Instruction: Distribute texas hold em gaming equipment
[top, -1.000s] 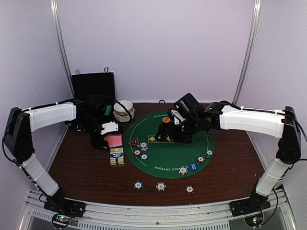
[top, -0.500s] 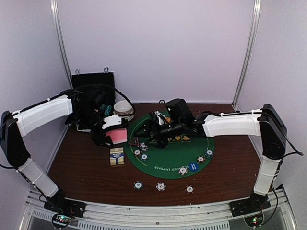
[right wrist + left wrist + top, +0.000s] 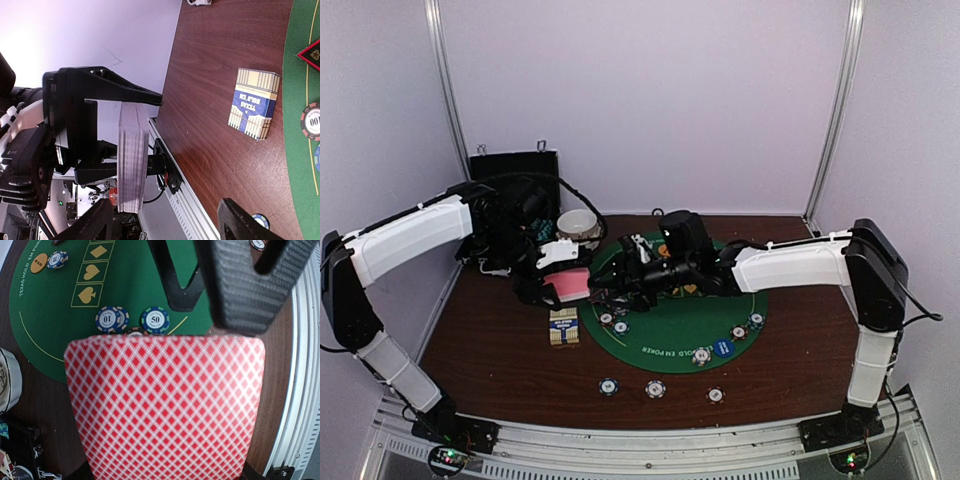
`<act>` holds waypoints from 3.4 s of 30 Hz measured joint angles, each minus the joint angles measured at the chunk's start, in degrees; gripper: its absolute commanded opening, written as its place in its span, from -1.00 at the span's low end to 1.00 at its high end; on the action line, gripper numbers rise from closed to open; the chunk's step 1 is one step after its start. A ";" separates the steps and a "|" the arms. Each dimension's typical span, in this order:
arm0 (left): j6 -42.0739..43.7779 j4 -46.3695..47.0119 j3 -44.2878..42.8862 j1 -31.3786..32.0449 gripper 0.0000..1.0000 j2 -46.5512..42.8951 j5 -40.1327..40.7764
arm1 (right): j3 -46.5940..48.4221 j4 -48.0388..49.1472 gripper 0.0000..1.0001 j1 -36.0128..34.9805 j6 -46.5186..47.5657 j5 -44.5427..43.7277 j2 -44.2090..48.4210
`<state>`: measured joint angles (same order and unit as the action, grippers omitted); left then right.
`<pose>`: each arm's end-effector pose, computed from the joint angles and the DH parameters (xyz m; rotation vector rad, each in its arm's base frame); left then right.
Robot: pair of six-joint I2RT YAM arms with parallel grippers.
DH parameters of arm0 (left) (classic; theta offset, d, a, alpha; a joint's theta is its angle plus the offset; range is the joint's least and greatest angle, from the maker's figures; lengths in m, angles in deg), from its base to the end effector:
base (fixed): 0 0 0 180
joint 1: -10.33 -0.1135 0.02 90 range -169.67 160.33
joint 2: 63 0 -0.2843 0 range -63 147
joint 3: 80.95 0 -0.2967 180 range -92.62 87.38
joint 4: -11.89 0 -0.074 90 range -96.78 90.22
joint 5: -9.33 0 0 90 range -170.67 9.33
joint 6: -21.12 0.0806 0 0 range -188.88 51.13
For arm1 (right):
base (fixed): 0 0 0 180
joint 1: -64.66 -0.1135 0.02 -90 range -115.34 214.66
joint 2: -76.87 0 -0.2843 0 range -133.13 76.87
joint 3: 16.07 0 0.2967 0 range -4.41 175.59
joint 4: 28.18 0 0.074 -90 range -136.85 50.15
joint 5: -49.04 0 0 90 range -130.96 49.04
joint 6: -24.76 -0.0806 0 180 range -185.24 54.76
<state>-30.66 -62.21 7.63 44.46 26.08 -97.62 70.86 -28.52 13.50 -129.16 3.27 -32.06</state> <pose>0.2841 -0.2210 0.2664 1.6990 2.2105 -0.3991 0.2755 0.4319 0.2212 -0.3826 2.4557 1.8790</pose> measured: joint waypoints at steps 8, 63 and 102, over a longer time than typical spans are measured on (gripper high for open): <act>-0.22 -0.59 -0.26 0.74 -1.00 0.00 0.04 | 0.24 1.84 0.39 -0.50 -1.44 0.90 -0.76; -2.08 4.09 -2.10 2.10 0.95 0.90 1.46 | 7.67 23.34 -0.91 -1.79 -20.22 6.16 -12.81; -0.83 6.64 1.09 0.83 -0.96 -1.79 -5.49 | 4.74 25.40 0.08 -1.79 -21.64 5.53 -12.94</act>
<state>-31.49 -55.57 8.73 45.29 24.29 -103.10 75.60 -3.12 11.71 -150.80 8.80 -45.00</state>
